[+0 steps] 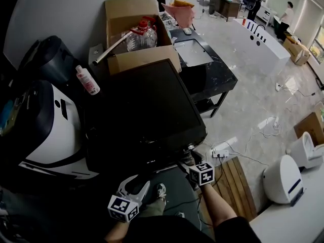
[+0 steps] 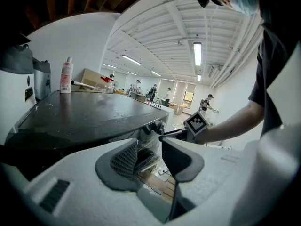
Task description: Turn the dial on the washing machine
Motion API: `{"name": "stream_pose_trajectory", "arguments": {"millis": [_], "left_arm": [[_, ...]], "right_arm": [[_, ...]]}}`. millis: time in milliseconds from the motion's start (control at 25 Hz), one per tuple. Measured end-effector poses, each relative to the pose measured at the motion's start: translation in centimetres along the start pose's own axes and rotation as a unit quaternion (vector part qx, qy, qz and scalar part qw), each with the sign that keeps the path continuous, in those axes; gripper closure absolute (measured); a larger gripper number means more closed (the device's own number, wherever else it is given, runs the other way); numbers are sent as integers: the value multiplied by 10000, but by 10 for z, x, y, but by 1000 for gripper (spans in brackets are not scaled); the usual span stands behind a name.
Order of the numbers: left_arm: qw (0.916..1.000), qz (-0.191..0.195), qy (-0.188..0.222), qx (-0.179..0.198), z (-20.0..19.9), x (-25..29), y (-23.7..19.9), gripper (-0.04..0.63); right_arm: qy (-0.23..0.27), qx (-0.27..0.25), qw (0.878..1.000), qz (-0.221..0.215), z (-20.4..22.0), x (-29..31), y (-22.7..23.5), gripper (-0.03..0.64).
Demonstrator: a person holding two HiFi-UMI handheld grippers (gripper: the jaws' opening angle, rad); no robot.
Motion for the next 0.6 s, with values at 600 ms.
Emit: {"name": "stream_pose_trajectory", "arguments": {"millis": [600], "left_arm": [[9999,12,151,-22,1,-12,11,440]], "right_arm": [[507,-779,9952,297,-34,-25,-12,262]]}}
Point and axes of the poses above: the fingertips, and each gripper's own axes: x forward along the fingers, y to its right, z out of its underside, the point moved 7 cm from there along -x, backward along the fingers, and after that the axes turned 13 degrees about y, right-handed, at the moved point
